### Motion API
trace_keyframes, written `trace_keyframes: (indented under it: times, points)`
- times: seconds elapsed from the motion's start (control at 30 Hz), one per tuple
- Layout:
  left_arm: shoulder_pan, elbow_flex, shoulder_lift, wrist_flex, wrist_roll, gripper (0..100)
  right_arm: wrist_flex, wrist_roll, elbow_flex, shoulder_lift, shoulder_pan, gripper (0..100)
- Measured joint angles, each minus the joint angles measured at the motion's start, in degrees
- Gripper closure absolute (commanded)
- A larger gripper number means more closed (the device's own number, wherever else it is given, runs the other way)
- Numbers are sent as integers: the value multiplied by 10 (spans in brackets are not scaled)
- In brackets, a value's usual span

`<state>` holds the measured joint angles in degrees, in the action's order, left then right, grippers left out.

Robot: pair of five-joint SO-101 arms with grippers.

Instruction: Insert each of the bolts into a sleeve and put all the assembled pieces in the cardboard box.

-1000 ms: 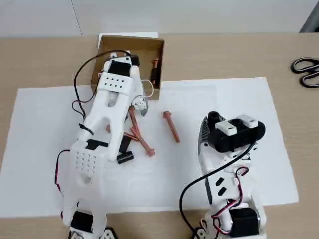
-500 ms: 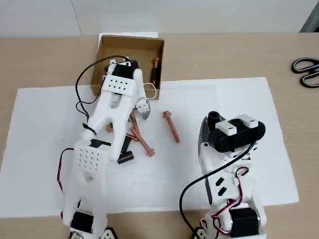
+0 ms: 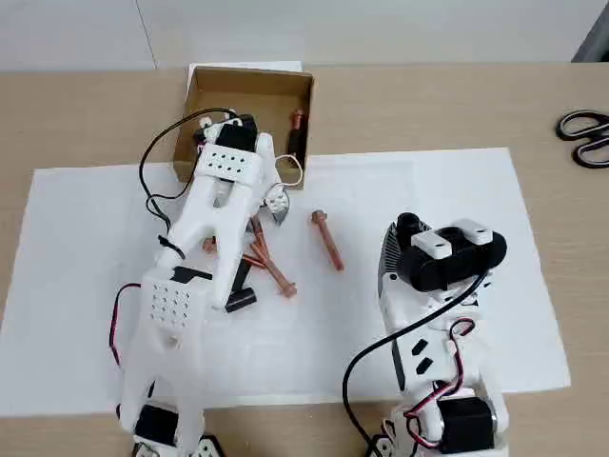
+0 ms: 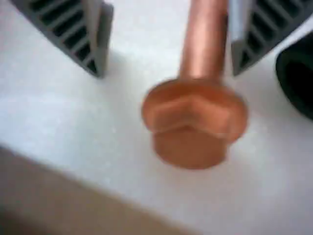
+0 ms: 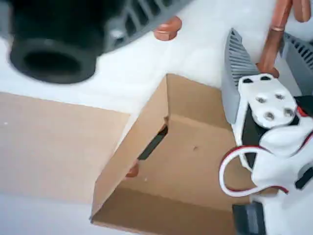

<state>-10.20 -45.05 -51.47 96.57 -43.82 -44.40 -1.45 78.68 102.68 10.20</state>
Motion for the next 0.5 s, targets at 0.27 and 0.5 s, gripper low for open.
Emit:
trace_keyframes:
  times: [0.27,0.5]
  points:
    - [-1,0,0,-3,-11,899,0,0,0,0,0,995]
    - [-9,-2,0,-30,-11,994,0,0,0,0,0,995]
